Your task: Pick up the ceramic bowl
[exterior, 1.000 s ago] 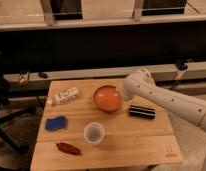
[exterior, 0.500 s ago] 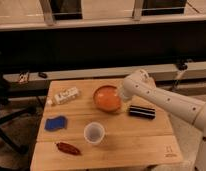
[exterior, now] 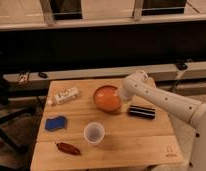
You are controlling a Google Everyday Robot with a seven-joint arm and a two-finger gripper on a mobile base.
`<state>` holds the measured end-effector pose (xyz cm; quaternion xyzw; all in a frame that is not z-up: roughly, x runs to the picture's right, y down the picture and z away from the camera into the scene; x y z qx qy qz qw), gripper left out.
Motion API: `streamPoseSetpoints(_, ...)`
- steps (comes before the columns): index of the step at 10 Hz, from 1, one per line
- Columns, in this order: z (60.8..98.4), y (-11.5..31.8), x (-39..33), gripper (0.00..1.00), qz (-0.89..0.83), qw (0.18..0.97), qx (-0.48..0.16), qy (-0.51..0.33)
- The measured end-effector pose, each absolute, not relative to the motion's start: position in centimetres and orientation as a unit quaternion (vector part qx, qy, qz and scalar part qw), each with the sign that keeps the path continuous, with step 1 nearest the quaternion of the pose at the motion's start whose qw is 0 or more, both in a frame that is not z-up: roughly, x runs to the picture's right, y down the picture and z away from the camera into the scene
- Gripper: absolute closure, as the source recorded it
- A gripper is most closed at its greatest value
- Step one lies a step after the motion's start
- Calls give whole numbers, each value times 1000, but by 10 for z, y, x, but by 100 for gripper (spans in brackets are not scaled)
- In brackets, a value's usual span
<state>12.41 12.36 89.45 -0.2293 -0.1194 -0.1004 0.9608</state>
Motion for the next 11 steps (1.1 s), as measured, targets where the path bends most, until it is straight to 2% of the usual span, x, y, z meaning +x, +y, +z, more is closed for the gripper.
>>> streamPoseSetpoints(1, 896, 125, 124, 20, -100, 960, -232, -120)
streamPoseSetpoints(3, 898, 125, 126, 31, -97, 958, -241, -121)
streamPoseSetpoints(6, 902, 126, 126, 58, -92, 956, -248, -124)
streamPoseSetpoints(8, 904, 126, 124, 70, -92, 955, -251, -125)
streamPoseSetpoints(10, 904, 126, 125, 90, -89, 957, -248, -119)
streamPoseSetpoints(11, 900, 123, 124, 94, -90, 959, -243, -116)
